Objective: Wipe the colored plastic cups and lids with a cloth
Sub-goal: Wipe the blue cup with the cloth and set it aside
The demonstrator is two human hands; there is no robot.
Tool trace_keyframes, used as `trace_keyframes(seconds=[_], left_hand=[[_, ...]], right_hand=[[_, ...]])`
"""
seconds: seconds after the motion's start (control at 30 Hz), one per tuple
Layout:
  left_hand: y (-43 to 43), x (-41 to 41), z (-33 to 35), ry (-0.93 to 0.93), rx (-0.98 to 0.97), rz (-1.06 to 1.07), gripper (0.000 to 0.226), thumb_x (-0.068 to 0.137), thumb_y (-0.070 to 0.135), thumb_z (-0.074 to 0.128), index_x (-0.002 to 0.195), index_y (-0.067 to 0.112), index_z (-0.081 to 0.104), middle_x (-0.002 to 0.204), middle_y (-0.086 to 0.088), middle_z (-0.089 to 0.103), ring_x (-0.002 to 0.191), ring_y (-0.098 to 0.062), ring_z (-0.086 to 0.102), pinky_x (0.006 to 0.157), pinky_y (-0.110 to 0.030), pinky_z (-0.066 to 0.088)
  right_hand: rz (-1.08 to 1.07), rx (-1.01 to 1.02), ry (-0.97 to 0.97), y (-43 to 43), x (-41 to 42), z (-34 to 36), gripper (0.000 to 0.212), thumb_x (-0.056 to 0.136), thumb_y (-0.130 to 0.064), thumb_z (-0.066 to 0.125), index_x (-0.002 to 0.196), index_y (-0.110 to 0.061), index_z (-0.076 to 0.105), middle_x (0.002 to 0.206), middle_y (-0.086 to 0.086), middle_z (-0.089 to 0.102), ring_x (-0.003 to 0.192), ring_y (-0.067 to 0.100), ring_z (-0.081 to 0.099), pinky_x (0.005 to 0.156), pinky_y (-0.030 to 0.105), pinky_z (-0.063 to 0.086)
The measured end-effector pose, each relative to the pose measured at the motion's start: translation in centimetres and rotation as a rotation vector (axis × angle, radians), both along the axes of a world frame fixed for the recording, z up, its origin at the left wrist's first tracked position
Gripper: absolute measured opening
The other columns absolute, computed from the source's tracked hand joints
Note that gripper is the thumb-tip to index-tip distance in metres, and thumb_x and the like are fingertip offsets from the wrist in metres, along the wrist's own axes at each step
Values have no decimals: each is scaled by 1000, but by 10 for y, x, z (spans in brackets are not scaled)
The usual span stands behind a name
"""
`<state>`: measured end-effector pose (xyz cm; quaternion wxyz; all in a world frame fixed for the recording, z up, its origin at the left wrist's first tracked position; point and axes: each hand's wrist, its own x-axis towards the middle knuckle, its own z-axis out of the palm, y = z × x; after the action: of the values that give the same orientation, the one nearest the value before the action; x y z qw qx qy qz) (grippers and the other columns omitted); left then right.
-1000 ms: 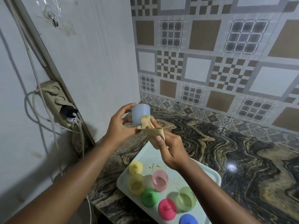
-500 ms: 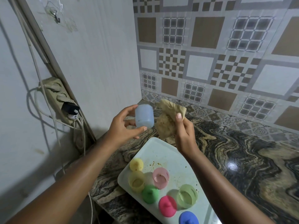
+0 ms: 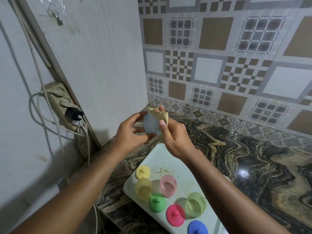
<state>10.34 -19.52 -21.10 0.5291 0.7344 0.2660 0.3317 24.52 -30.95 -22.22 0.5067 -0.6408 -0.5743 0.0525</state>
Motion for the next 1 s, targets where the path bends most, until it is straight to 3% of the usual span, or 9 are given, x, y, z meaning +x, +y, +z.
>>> trace_keyframes(seconds=[0.07,0.2,0.4,0.53,0.63,0.73,0.83,0.93,1.0], left_hand=[[1,-1,-1,1,16,10,76,67,5,92,133,25,61,127,12,67,91,-21,76,75,-50,63],[5,0,1,-54,1,62,75,67,3,91,134,18,60,130,7,66,93,-21,77,73,-53,63],[10,0,6,-86,25,60,79,68,-3,88,138,16,58,137,0,63,94,-19,76,75,-43,64],[14,-2,9,-128,32,73,78,72,-9,83,141,16,54,141,-3,58,87,-13,76,71,-28,62],[15,-4,15,-118,71,56,77,70,2,89,136,25,55,139,0,58,93,-16,76,66,-34,63],[15,-7,19,-105,-9,27,74,72,2,88,130,31,54,140,-1,57,96,-21,76,62,-46,64],[15,-11,16,-98,-43,-7,77,75,-5,84,136,31,52,144,-1,53,101,-21,74,60,-46,64],[15,-12,12,-70,-28,-23,85,74,-6,84,143,29,51,140,-1,53,103,-21,73,61,-43,64],[15,-11,9,-53,-23,-33,87,72,-6,85,144,29,51,136,-1,55,102,-24,73,62,-44,64]], right_hand=[[7,13,-46,-3,0,-3,46,109,-29,37,148,-8,51,158,-5,34,146,9,39,108,20,43],[42,61,-63,-6,-4,-13,47,108,-29,37,147,-8,53,156,14,46,148,0,32,111,36,46],[62,169,-67,-16,-9,-22,45,107,-26,38,142,-5,57,154,14,48,144,-2,38,104,31,50],[77,154,-92,-20,-6,-35,45,108,-26,37,139,-4,60,148,18,55,146,12,41,106,34,50],[59,164,-77,-25,-4,-44,44,107,-24,38,136,-2,63,147,14,56,144,11,45,106,28,49],[-59,177,130,-27,-5,-50,49,106,-33,37,126,-2,69,127,3,71,111,2,68,82,27,54],[-157,197,398,-21,0,-47,68,102,-60,37,94,0,70,79,14,70,73,15,64,62,52,52],[-163,241,428,-16,7,-33,71,101,-64,38,86,0,64,77,26,65,70,42,63,63,61,50],[-160,245,390,-11,8,-20,61,103,-58,38,85,-6,64,76,18,66,70,40,61,62,59,50]])
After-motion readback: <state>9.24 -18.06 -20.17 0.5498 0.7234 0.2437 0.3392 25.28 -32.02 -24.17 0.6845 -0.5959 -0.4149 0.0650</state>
